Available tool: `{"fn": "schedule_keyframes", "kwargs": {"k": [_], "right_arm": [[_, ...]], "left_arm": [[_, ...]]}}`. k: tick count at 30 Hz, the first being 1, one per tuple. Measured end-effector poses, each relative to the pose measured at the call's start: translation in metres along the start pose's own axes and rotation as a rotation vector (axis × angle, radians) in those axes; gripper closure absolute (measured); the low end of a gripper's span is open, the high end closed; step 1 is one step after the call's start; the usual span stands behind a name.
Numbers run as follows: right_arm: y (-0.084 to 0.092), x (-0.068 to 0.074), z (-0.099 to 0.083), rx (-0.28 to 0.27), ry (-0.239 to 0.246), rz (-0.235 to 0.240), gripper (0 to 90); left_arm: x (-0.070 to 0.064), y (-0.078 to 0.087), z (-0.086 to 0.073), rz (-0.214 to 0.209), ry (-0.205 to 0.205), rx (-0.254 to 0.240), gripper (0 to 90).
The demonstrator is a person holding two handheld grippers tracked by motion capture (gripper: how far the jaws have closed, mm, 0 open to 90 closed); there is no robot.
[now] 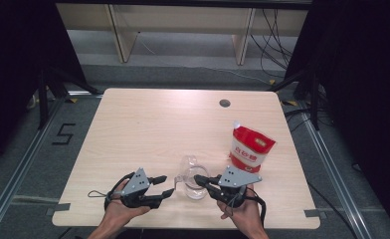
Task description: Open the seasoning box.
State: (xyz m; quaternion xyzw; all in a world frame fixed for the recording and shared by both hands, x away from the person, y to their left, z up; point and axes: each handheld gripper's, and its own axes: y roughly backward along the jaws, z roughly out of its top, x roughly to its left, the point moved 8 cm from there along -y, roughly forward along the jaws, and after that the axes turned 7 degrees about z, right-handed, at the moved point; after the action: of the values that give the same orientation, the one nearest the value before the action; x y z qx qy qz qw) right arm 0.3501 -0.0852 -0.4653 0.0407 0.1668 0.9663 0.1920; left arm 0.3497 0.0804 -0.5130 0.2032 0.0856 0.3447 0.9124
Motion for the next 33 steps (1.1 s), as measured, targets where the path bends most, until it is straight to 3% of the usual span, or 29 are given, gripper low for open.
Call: {"fn": "schedule_keyframes", "kwargs": {"k": [1, 3, 6, 7, 11, 12, 13, 14, 15, 16, 19, 21, 22, 23, 24, 27, 28, 33], "right_arm": [[-0.001, 0.002, 0.001, -0.011, -0.024, 0.0, 89.7], [-0.003, 0.002, 0.002, -0.011, 0.008, 0.015, 89.7], [-0.003, 0.004, 0.002, 0.002, -0.006, 0.014, 89.5], [-0.006, 0.006, 0.004, -0.02, -0.011, 0.026, 89.5], [-0.006, 0.008, 0.004, -0.002, -0.018, 0.016, 89.4], [-0.008, 0.008, 0.006, -0.012, 0.001, 0.022, 89.4], [-0.01, 0.009, 0.006, -0.012, 0.002, 0.021, 89.5], [-0.011, 0.01, 0.007, -0.018, -0.005, 0.024, 89.4], [-0.011, 0.011, 0.006, -0.004, -0.004, 0.035, 89.1], [-0.013, 0.011, 0.006, -0.01, 0.006, 0.03, 89.0], [-0.015, 0.013, 0.006, -0.005, 0.005, 0.046, 88.6], [-0.018, 0.012, 0.007, -0.018, 0.034, 0.046, 87.6], [-0.019, 0.015, 0.005, -0.009, -0.004, 0.068, 87.1], [-0.019, 0.015, 0.005, -0.008, -0.005, 0.066, 86.8], [-0.017, 0.014, 0.004, 0.003, 0.001, 0.05, 86.3], [-0.013, 0.01, 0.002, -0.001, -0.01, 0.043, 82.7], [-0.01, 0.008, 0.002, 0.006, -0.008, 0.035, 81.1], [0.003, -0.001, -0.003, 0.002, -0.011, -0.016, 71.7]], "left_arm": [[0.0, 0.0, -0.003, 0.001, 0.02, 0.008, 42.8], [0.002, 0.003, -0.008, 0.018, 0.022, 0.028, 39.7], [0.006, 0.006, -0.014, 0.039, 0.051, 0.051, 30.0], [0.007, 0.007, -0.016, 0.04, 0.048, 0.055, 28.7], [0.011, 0.01, -0.021, 0.063, 0.055, 0.067, 21.3], [0.012, 0.011, -0.023, 0.075, 0.049, 0.075, 19.9], [0.012, 0.012, -0.025, 0.083, 0.066, 0.076, 18.8], [0.015, 0.012, -0.026, 0.083, 0.036, 0.083, 17.7], [0.013, 0.012, -0.028, 0.082, 0.071, 0.081, 17.1], [0.013, 0.012, -0.028, 0.082, 0.079, 0.08, 16.1], [0.014, 0.012, -0.029, 0.084, 0.072, 0.083, 15.6], [0.015, 0.011, -0.029, 0.078, 0.053, 0.077, 15.3], [0.014, 0.011, -0.03, 0.086, 0.073, 0.087, 15.3], [0.014, 0.01, -0.03, 0.083, 0.069, 0.086, 15.3], [0.015, 0.01, -0.031, 0.077, 0.047, 0.089, 15.3], [0.015, 0.009, -0.031, 0.081, 0.043, 0.082, 15.3], [0.014, 0.01, -0.032, 0.082, 0.073, 0.089, 15.3], [0.014, 0.009, -0.032, 0.081, 0.076, 0.075, 15.2]]}}
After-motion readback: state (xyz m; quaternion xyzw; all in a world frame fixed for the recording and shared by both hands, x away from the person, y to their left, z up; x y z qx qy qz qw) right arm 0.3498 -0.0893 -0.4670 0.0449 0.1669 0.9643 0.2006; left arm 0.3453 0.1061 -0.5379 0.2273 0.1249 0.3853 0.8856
